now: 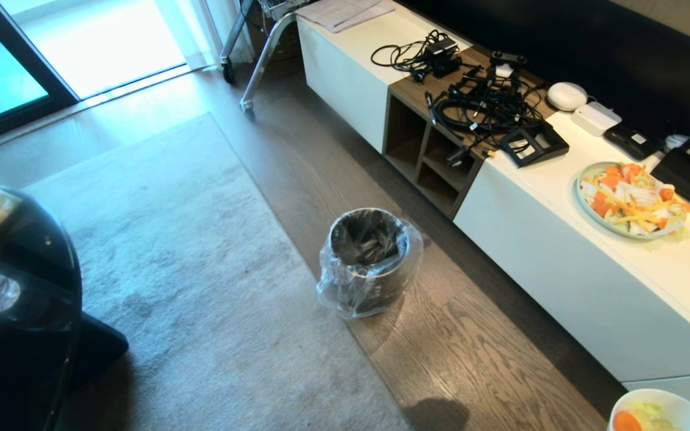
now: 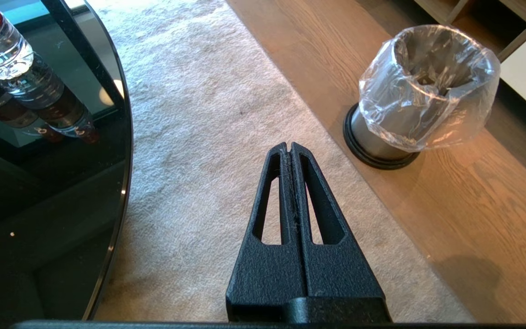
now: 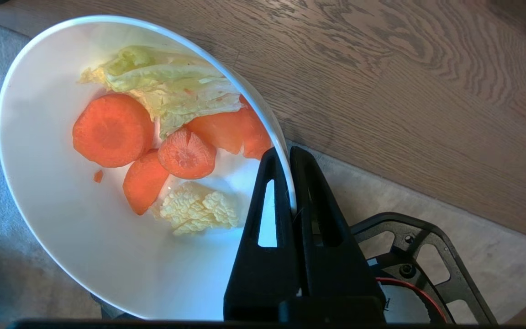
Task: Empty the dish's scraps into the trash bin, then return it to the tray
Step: Move the bowl over the trash can
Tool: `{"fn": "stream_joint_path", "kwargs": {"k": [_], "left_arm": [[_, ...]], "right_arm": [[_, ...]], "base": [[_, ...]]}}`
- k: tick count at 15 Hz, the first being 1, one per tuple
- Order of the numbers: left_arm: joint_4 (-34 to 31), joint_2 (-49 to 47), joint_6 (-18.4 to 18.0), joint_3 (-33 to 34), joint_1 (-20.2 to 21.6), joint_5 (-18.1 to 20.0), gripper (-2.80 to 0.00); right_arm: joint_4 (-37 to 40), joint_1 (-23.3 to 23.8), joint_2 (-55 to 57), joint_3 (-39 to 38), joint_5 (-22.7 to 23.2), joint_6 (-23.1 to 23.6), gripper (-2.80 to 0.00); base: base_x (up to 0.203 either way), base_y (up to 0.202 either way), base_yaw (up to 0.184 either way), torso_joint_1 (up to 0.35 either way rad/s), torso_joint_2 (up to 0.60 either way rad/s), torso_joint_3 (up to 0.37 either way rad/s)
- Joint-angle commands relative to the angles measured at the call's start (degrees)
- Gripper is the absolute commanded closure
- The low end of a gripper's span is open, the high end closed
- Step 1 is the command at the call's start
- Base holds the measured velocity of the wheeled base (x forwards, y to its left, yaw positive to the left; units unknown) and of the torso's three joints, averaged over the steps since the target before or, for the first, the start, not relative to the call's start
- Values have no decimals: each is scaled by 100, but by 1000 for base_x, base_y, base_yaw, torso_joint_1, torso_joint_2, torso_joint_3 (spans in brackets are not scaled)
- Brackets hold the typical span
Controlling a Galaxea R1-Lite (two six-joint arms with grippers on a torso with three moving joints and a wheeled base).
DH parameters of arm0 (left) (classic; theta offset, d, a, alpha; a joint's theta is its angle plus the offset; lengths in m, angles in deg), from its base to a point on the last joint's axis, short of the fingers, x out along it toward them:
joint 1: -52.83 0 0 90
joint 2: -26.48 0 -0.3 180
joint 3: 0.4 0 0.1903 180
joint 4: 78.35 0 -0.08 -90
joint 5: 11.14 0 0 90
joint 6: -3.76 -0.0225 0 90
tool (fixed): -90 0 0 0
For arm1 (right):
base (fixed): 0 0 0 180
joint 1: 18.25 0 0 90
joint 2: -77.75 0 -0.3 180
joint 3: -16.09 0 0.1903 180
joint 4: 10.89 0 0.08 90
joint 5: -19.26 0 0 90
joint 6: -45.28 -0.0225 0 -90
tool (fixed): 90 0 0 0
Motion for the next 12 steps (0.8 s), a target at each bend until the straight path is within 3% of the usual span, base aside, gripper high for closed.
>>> {"fn": "stream_joint_path", "kwargs": {"k": [1, 8, 12], "left_arm": [[1, 2, 4, 0, 0, -4, 0], [1, 2, 4, 0, 0, -4, 0], [1, 2, 7, 0, 0, -4, 0]], "right_arm": [[4, 4, -6, 3, -49, 18, 0], [-137, -14, 2, 3, -58, 151, 0], [-739, -14, 6, 3, -75, 478, 0]], "base": [[0, 0, 0, 0, 0, 0], [0, 0, 0, 2, 3, -149], [0, 0, 0, 4, 1, -198]]}}
